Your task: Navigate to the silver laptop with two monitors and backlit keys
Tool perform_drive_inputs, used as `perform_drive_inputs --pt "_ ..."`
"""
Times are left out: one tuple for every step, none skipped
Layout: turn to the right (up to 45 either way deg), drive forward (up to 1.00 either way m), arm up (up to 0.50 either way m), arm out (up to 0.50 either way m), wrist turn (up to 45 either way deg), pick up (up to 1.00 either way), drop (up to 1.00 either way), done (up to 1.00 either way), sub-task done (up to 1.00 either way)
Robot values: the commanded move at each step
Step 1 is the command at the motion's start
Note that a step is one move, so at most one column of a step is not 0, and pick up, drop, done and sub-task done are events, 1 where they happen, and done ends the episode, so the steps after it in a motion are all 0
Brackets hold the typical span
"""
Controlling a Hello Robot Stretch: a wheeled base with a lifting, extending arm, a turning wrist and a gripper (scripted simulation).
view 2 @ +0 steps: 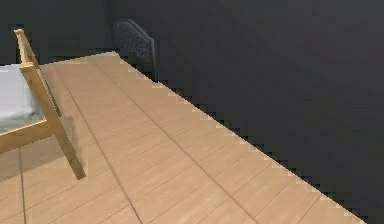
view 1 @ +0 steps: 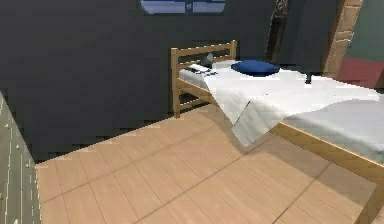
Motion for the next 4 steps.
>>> perform_drive_inputs --pt "0.0 0.55 0.00 0.00 0.0 0.00 0.00 0.00 0.00" --pt "-6.0 0.00 0.00 0.00 0.0 0.00 0.00 0.00 0.00" --pt "0.0 0.80 0.00 0.00 0.0 0.00 0.00 0.00 0.00" --pt "12.0 0.00 0.00 0.00 0.0 0.00 0.00 0.00 0.00"
